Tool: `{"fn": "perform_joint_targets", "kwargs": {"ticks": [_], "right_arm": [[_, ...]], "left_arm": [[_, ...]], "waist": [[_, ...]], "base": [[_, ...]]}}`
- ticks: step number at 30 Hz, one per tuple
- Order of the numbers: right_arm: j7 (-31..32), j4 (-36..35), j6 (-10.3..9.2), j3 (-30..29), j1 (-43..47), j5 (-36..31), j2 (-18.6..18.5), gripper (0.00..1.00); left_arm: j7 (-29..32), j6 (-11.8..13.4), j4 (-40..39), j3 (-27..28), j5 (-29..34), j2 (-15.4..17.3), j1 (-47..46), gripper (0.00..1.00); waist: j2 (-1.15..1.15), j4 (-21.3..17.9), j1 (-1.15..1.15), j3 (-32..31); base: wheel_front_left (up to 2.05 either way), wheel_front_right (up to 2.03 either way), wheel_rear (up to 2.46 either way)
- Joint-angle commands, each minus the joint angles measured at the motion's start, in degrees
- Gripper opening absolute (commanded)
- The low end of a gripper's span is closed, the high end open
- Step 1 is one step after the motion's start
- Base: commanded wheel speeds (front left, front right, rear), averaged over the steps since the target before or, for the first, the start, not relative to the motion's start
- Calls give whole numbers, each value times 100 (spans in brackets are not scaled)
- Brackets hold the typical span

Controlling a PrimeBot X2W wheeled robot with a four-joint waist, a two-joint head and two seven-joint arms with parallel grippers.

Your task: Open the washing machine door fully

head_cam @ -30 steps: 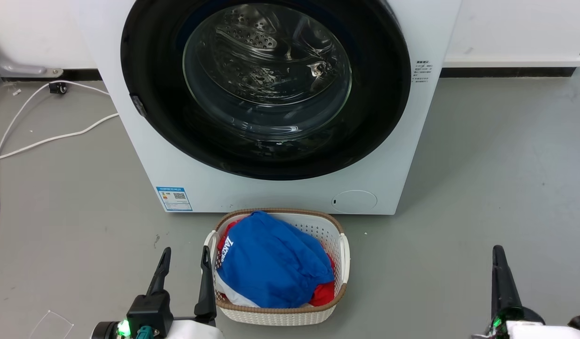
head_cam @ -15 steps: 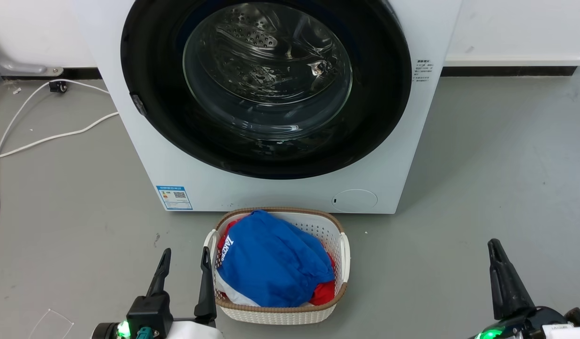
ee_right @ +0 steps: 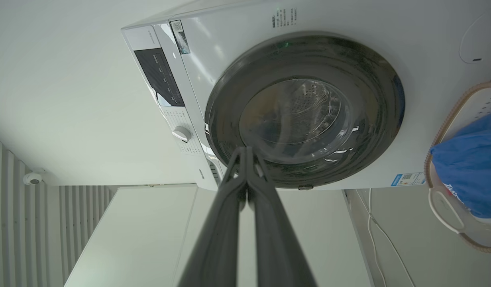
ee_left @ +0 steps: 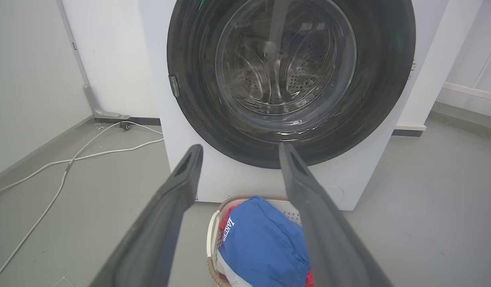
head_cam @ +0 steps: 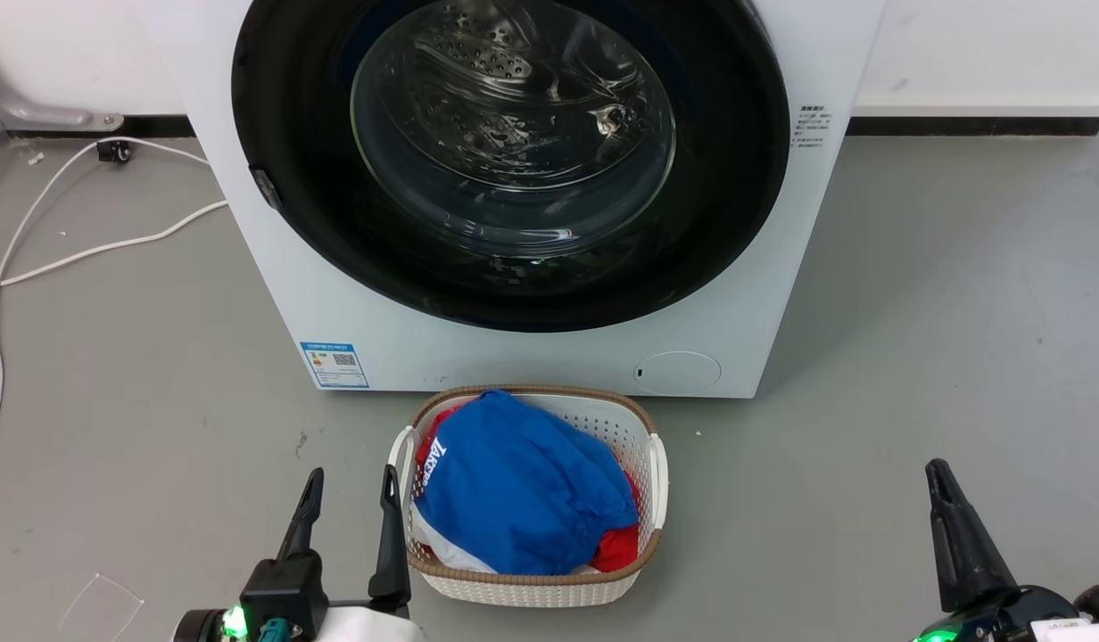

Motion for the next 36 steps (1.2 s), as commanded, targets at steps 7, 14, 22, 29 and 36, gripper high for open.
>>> {"fn": "perform_joint_targets", "kwargs": {"ticks": [7, 14, 22, 29, 36], "right_arm": [[112, 164, 2, -270, -440, -167, -1, 0], [342, 456, 2, -824, -1138, -259, -93, 0], [684, 1092, 2, -1484, -2537, -237, -537, 0], [1013, 1784, 2, -1687, -3939, -211, -1078, 0], [1284, 2504, 2, -1451, -5336, -350, -1544, 0]], "left_arm": [[-16, -21, -20, -30, 109, -5, -226, 100], [-16, -32, -109, -64, 173, -6, -526, 100], [-16, 3, -271, -97, 253, -6, -1005, 100], [-16, -12, -373, -185, 232, -6, -1495, 100], [-16, 28, -494, -255, 216, -7, -1831, 100]], "waist": [[0, 76, 0, 290], [0, 198, 0, 697], [0, 365, 0, 1455], [0, 558, 0, 2151], [0, 670, 0, 2740]], "base": [[0, 0, 0], [0, 0, 0], [0, 0, 0], [0, 0, 0], [0, 0, 0]]}}
